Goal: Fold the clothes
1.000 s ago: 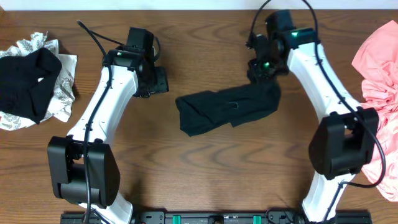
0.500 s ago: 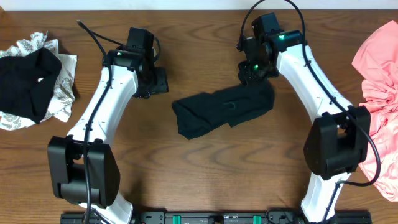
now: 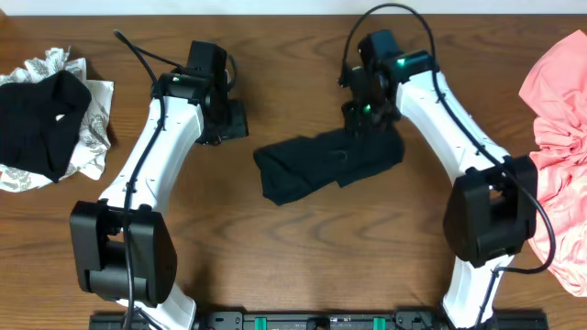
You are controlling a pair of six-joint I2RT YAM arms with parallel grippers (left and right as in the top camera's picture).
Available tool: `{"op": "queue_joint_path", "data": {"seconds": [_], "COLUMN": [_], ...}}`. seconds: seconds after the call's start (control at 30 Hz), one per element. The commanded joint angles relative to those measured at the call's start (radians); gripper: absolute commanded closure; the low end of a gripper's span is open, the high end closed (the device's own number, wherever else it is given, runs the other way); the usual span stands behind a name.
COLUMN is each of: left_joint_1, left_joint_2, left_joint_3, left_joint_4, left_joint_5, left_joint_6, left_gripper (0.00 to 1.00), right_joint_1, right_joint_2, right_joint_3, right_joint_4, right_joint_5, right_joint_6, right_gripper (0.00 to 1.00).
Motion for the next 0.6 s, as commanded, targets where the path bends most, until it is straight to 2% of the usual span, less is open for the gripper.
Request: {"op": "queue_joint_path", "data": {"seconds": [0.0,0.23,0.33,0.4,0.5,0.57], "left_joint_1": [0.003,0.003,0.003,0.003,0.003,0.003], "left_joint_2": [-0.001,-0.001,-0.001,-0.001,-0.001,-0.001], "left_joint_3": [0.01,0.01,0.01,0.01,0.01,0.01], "left_joint_4": [-0.004,-0.004,-0.004,-0.004,-0.004,-0.004], "left_joint_5": [-0.001,-0.001,-0.001,-0.001,-0.001,-0.001], "left_joint_6": [-0.009,-0.009,-0.009,-0.009,-0.009,-0.009], "left_gripper": [0.48,0.48,0.48,0.48,0.48,0.48], "right_joint_1": [0.007,-0.002,-0.004,-0.004,-0.002,-0.002], "right_joint_2": [0.008,-0.002,-0.004,-0.003,-0.003,-0.003], "right_joint_3": [-0.051,-0.028,-0.026,-0.031,-0.057,-0.091], "right_joint_4": [0.019,0.021,0.017,0.006,0.018,0.052], "right_joint_5": [0.004,0.004,0.004,0.009,0.047,0.062], "right_joint_6": [0.005,0.005,0.005,0.005,0.005,0.005], "right_gripper": [0.46,0.41,0.45,0.53,0.77,0.83]}}
